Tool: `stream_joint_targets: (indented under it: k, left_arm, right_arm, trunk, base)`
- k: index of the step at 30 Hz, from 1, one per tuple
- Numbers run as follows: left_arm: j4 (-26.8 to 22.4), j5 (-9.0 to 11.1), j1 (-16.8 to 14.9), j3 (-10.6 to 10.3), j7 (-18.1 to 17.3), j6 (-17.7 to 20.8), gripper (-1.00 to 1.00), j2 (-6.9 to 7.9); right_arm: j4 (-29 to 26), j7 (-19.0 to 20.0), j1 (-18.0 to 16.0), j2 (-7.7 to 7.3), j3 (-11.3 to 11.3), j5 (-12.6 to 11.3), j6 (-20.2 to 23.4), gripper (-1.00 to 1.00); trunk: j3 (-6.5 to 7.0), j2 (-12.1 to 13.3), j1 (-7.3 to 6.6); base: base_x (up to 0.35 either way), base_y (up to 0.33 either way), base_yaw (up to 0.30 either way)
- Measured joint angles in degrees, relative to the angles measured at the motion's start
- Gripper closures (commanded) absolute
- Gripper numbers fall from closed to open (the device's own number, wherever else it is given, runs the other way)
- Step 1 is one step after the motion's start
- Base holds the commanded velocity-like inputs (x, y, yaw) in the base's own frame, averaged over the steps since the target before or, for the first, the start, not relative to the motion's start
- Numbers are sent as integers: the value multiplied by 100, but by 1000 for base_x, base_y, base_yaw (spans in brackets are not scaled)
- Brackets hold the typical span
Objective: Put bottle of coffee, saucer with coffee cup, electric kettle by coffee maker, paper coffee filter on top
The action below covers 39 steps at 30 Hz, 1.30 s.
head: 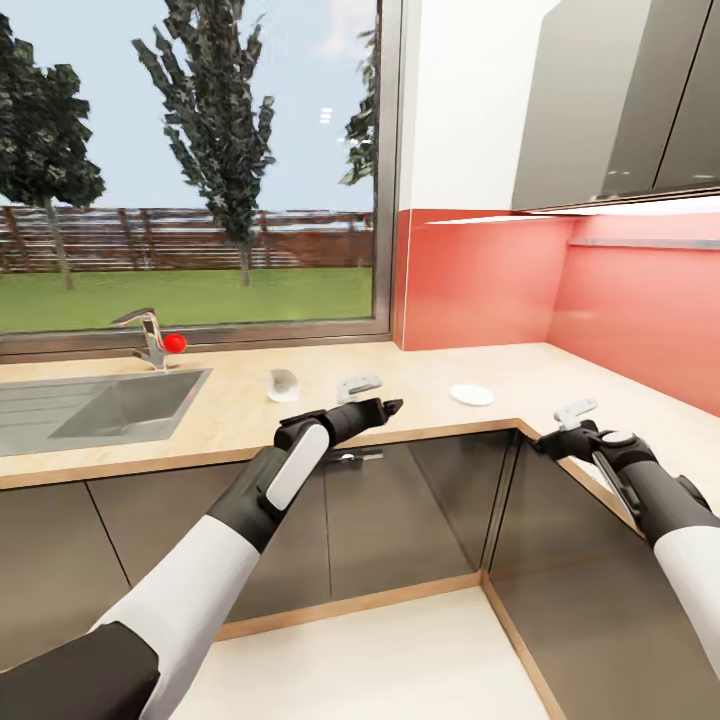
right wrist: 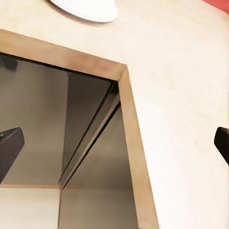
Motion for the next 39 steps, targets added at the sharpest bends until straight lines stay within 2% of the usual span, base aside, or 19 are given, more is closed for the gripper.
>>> stream_joint_targets:
  k: [14, 18, 23, 28, 36, 37, 39]
  left_arm:
    - [74, 10, 0, -84, -20, -38, -100, -23]
    - [191, 13, 0, -267, -31, -75, -100, -23]
    - [577, 22, 0, -375, -51, -343, -100, -23]
    - [669, 22, 0, -593, -53, -396, -100, -23]
    - [689, 31, 2, -650, -55, -561, -100, -23]
    - [689, 41, 3, -725, -55, -570, -100, -23]
    - [690, 68, 1, -833, -53, -575, -100, -23]
  right_arm:
    - [31, 6, 0, -80, 25, 1, -123, -100]
    - [39, 6, 0, -121, 29, 0, -127, -100]
    - [47, 7, 0, -124, 36, 1, -177, -100]
    - [53, 7, 0, -124, 37, 7, -208, -100]
    - [209, 9, 0, -142, 35, 12, -298, -100]
    - [296, 20, 0, -154, 31, 12, -324, -100]
    - [499, 270, 0, -288, 19, 7, -331, -100]
  trunk:
    - [0, 0, -2]
    - [0, 0, -2]
    - [0, 0, -2]
    - [0, 0, -1]
    - [0, 0, 0]
    - [0, 0, 0]
    - [0, 0, 0]
  base:
    - [324, 0, 0]
    - [331, 0, 0]
    - [326, 0, 0]
    - [303, 0, 0]
    - [213, 0, 0]
    - [131, 0, 0]
    - [80, 0, 0]
